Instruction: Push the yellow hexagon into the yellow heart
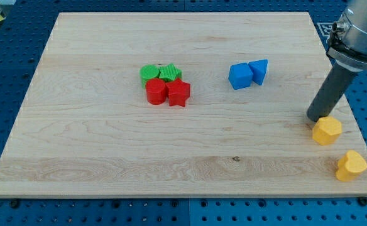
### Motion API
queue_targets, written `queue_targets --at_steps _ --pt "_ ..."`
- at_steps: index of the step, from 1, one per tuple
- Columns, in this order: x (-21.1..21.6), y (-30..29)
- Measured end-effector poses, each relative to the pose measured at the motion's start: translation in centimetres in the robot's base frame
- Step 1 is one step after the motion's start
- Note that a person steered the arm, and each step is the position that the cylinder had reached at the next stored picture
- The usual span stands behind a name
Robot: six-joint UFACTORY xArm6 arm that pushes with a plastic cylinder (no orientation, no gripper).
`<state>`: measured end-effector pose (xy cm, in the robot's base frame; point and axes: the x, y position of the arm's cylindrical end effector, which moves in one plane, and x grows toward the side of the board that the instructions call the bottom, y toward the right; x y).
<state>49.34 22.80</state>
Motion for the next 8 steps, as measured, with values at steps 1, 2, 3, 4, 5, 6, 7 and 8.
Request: queue_targets --at_steps 1,2,3,4,5,6,7,8 --pt "0.0 0.0" --pt "0.1 0.0" --pt "0.2 0.0" --pt "0.2 0.0" --pt "1.5 0.0" --pt "2.8 0.0" --pt "2.8 0.0" --pt "2.8 -1.6"
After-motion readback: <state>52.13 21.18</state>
